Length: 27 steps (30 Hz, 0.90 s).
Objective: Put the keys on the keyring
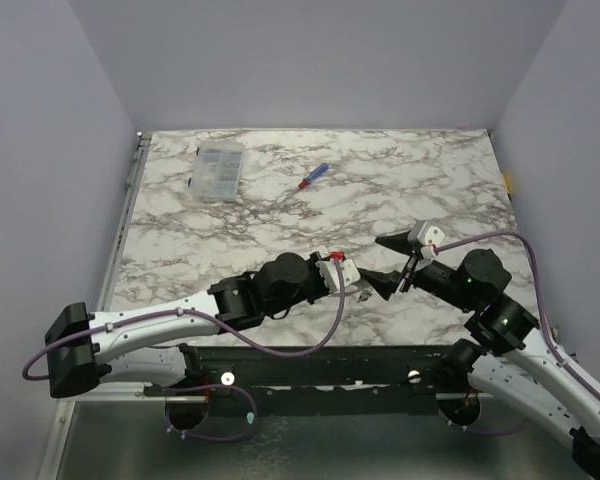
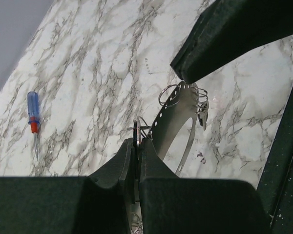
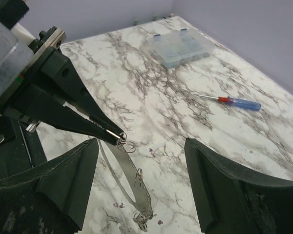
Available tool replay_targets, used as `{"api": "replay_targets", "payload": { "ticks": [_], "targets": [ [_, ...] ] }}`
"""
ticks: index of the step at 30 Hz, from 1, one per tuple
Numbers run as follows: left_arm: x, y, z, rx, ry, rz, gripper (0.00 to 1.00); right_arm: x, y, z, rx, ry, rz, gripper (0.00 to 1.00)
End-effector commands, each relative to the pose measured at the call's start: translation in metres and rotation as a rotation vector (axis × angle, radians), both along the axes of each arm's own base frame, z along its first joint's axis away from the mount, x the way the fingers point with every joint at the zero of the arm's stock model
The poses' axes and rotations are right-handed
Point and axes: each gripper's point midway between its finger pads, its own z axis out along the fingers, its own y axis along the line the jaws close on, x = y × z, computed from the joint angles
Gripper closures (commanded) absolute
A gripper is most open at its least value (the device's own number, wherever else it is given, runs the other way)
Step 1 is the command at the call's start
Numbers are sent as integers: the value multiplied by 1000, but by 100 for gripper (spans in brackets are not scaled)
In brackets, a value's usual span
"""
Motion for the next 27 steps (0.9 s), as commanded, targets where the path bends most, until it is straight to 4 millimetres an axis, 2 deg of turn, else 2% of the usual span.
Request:
{"api": "replay_targets", "payload": {
  "ticks": [1, 7, 13, 18, 20, 22, 24, 27],
  "targets": [
    [27, -10, 13, -33, -32, 64, 100, 19, -18, -16, -28, 45, -154, 20],
    [67, -15, 1, -23, 34, 64, 100, 24, -25, -23, -36, 58, -204, 19],
    [126, -31, -8, 31, 24, 75, 100, 31, -29, -23, -42, 58, -250, 18],
    [173, -40, -1, 81, -36, 103, 100, 34, -31, -16, -32, 54, -266, 18],
    [179, -42, -1, 91, -49, 107, 100, 32, -32, -14, -23, 53, -266, 18],
    [174, -44, -9, 98, -32, 81, 100, 31, -33, -15, -20, 57, -266, 17],
    [164, -40, -30, 112, 21, 76, 100, 29, -33, -19, -21, 66, -264, 17],
    [146, -21, -74, 143, 139, 120, 100, 28, -34, -25, -28, 77, -267, 18]
  ]
}}
